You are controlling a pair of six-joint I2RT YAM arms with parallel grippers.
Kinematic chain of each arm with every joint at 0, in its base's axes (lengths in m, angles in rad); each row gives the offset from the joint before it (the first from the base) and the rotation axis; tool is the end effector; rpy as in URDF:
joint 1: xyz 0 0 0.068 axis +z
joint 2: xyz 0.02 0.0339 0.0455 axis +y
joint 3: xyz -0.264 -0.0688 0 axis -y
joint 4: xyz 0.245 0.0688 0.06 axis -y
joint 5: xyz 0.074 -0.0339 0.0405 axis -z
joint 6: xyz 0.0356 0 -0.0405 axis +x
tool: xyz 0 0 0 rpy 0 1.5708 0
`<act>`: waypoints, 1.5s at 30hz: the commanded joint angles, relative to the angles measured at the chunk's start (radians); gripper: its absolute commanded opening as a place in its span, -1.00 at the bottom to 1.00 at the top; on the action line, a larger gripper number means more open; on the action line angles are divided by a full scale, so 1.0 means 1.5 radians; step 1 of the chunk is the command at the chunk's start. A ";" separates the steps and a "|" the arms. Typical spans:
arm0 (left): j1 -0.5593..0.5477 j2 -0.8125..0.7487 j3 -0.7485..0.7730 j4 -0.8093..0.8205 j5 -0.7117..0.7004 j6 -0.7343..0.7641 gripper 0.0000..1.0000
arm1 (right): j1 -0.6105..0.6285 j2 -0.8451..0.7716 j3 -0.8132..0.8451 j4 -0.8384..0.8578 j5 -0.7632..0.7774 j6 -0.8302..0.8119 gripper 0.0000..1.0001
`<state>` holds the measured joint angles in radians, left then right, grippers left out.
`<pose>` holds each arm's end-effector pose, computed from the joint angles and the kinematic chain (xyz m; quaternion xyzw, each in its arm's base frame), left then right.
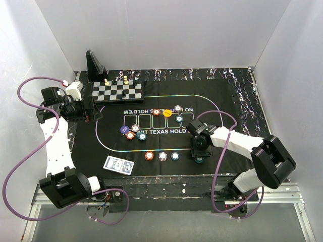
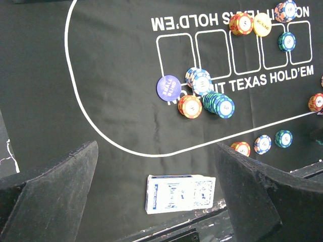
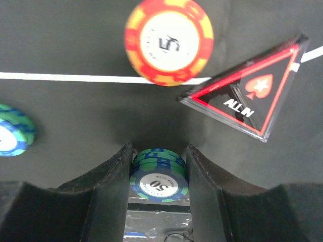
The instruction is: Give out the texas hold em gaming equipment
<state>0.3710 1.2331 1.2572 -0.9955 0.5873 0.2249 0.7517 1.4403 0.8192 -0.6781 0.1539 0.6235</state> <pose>0.2257 0.0666 0.3429 0.0185 0.9183 -0.1814 0.3513 0.1857 0.1661 0.1763 -0.0529 0.9865 0.0268 0.1526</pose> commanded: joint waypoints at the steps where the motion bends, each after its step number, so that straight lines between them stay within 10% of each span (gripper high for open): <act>1: 0.002 -0.008 0.012 -0.005 0.015 0.009 0.99 | -0.018 -0.018 -0.032 0.023 0.004 0.017 -0.45; 10: 0.002 -0.003 -0.001 -0.010 0.037 0.033 0.99 | -0.032 0.003 -0.044 0.045 0.029 0.025 -0.41; 16: 0.002 0.016 -0.008 -0.041 0.084 0.122 0.99 | -0.034 -0.006 -0.043 0.040 0.022 0.026 0.30; 30: -0.050 0.062 -0.087 -0.282 0.169 0.732 1.00 | -0.010 -0.144 0.092 -0.034 -0.012 -0.014 0.73; 45: -0.160 -0.058 -0.376 -0.195 0.102 1.086 0.99 | 0.007 -0.169 0.118 -0.020 -0.028 -0.010 0.75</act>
<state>0.1425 1.1706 0.7441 -1.3231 0.7467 1.6623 0.7544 1.2087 0.9455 -0.7078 0.1200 0.6170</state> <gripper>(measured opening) 0.995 0.873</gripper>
